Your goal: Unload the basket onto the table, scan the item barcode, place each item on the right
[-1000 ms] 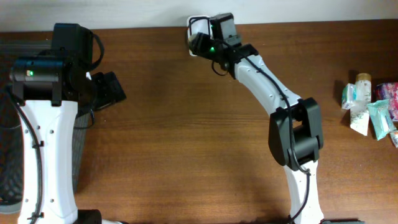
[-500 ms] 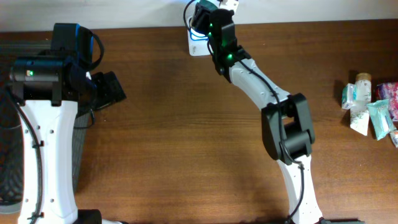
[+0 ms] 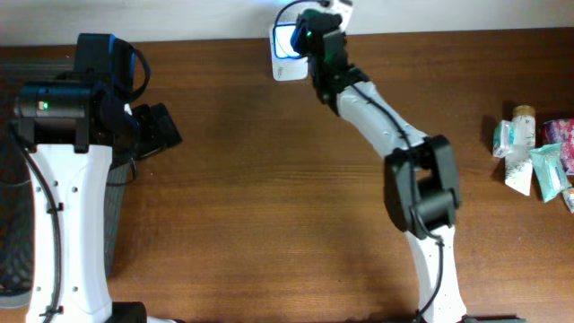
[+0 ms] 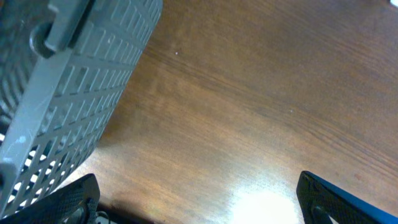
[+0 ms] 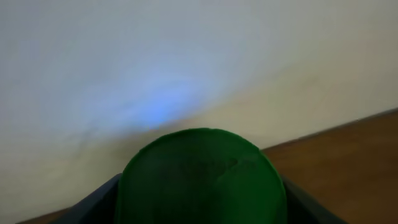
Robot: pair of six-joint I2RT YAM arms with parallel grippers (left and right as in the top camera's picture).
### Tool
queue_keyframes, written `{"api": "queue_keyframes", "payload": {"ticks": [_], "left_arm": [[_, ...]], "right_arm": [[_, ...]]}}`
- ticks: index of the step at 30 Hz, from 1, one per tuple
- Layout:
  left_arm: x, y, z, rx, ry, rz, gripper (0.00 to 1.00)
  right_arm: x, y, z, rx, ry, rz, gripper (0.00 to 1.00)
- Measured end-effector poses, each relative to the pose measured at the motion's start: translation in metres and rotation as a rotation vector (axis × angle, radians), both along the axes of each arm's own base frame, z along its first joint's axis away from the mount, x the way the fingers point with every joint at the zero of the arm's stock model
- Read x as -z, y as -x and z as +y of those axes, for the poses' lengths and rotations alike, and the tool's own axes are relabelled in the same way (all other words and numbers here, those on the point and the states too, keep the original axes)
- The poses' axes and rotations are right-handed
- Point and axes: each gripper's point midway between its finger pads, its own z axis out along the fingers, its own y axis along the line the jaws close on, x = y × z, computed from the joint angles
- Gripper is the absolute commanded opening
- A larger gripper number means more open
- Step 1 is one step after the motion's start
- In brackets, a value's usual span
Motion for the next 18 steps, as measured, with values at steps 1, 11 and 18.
{"api": "queue_keyframes", "payload": {"ticks": [1, 11, 18], "left_arm": [[0.0, 0.001, 0.0, 0.0, 0.001, 0.003, 0.99], [0.0, 0.0, 0.0, 0.0, 0.0, 0.002, 0.99], [0.0, 0.0, 0.0, 0.0, 0.0, 0.001, 0.99]], "right_arm": [[-0.005, 0.006, -0.013, 0.016, 0.015, 0.042, 0.63], [0.052, 0.143, -0.135, 0.108, 0.144, 0.785, 0.64], [0.121, 0.187, -0.13, 0.057, 0.141, 1.02, 0.69]]}}
